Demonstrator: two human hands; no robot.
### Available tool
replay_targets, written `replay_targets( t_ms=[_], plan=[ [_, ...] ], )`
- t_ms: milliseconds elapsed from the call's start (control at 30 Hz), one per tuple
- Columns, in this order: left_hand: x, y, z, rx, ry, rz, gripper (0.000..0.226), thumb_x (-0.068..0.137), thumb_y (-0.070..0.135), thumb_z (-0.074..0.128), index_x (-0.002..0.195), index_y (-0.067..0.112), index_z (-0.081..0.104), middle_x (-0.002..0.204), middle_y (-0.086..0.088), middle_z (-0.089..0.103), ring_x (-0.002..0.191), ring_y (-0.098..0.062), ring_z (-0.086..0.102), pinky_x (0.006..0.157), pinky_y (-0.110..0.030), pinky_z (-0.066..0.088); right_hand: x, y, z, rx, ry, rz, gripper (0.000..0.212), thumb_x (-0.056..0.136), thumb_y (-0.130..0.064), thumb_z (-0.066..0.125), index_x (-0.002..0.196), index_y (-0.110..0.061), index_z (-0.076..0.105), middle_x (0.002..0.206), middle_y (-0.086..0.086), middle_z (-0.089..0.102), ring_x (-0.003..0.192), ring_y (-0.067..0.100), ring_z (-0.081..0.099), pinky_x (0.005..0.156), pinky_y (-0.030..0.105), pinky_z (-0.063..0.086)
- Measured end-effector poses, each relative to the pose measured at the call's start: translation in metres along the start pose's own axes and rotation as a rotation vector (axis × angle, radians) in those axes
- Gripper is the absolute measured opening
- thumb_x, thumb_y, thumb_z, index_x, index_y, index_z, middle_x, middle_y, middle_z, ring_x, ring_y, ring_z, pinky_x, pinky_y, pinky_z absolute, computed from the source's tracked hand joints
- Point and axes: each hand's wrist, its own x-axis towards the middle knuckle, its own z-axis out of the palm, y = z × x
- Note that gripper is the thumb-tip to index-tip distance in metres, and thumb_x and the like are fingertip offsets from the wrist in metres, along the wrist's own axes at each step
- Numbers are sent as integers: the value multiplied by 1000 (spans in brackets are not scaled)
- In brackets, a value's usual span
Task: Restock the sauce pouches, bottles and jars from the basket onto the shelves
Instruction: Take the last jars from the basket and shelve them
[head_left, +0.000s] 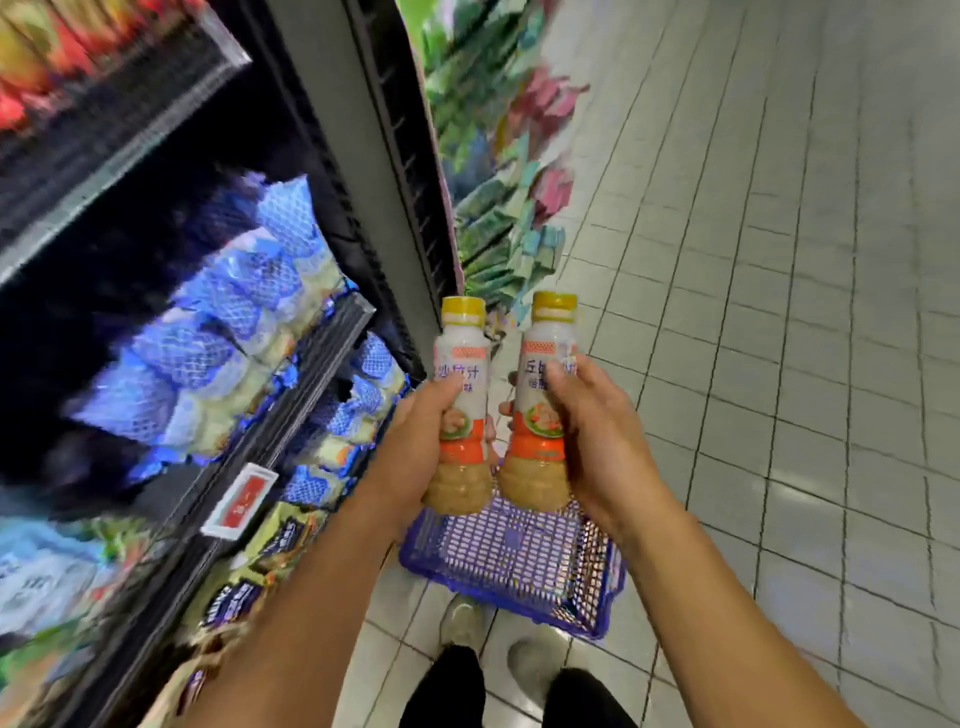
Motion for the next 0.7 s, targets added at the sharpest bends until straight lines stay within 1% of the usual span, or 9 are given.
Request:
replay_targets(
  t_ms=[100, 200, 267, 333, 400, 467, 567, 633, 700],
  plan=[
    [-35, 23, -6, -32, 126, 131, 57, 73, 49, 62, 108, 4, 61, 73, -16, 64, 57, -29, 61, 59, -34, 51, -5, -22, 29, -67, -143, -32, 28, 92, -24, 65, 115, -8, 63, 88, 13, 74, 73, 24, 72, 62, 36, 59],
    [-74, 39, -16, -73, 263, 265, 39, 84, 42, 57, 98, 6, 63, 67, -13, 66, 51, -26, 62, 52, -30, 53, -15, -32, 56, -112, -296, -43, 22, 93, -26, 63, 110, -11, 64, 85, 10, 74, 75, 25, 72, 63, 34, 59],
    [-102, 44, -23, -100, 347, 331, 34, 92, 41, 52, 96, 9, 62, 66, -12, 65, 50, -25, 62, 52, -30, 52, -24, -35, 75, -132, -382, -32, 22, 89, -29, 64, 106, -16, 67, 87, 10, 74, 77, 26, 72, 65, 36, 59],
    [-130, 47, -30, -127, 427, 381, 33, 96, 37, 48, 98, 7, 60, 66, -13, 64, 50, -25, 61, 51, -30, 53, -34, -35, 93, -153, -463, -26, 24, 88, -29, 63, 107, -15, 67, 84, 9, 74, 75, 24, 72, 62, 33, 58],
    [-159, 45, -37, -149, 506, 431, 34, 97, 35, 46, 103, 4, 59, 66, -13, 65, 50, -25, 62, 50, -30, 53, -46, -34, 111, -190, -550, -29, 23, 88, -29, 62, 107, -16, 68, 84, 8, 74, 75, 22, 72, 64, 35, 58],
    [-188, 41, -42, -182, 576, 465, 34, 96, 37, 47, 103, 5, 60, 67, -12, 66, 50, -24, 63, 50, -30, 55, -60, -32, 130, -210, -641, -18, 19, 88, -31, 62, 103, -22, 71, 87, 8, 74, 79, 25, 72, 70, 41, 59],
    [-231, 33, -50, -222, 660, 512, 45, 83, 47, 63, 105, 7, 61, 70, -12, 69, 54, -24, 66, 52, -32, 56, -83, -25, 158, -221, -772, 13, 13, 87, -32, 64, 94, -28, 73, 87, 8, 74, 77, 23, 73, 68, 37, 59],
    [-260, 27, -56, -244, 722, 548, 54, 77, 49, 62, 109, 5, 60, 75, -14, 69, 58, -26, 66, 56, -35, 57, -101, -17, 176, -230, -852, 38, 16, 86, -31, 64, 98, -24, 71, 88, 11, 73, 76, 22, 73, 64, 34, 59],
    [-289, 20, -64, -261, 785, 589, 59, 77, 50, 61, 112, 3, 59, 77, -15, 68, 61, -28, 66, 60, -35, 56, -120, -7, 195, -245, -923, 58, 21, 85, -31, 65, 103, -21, 68, 89, 10, 74, 76, 22, 73, 66, 34, 59]
  ],
)
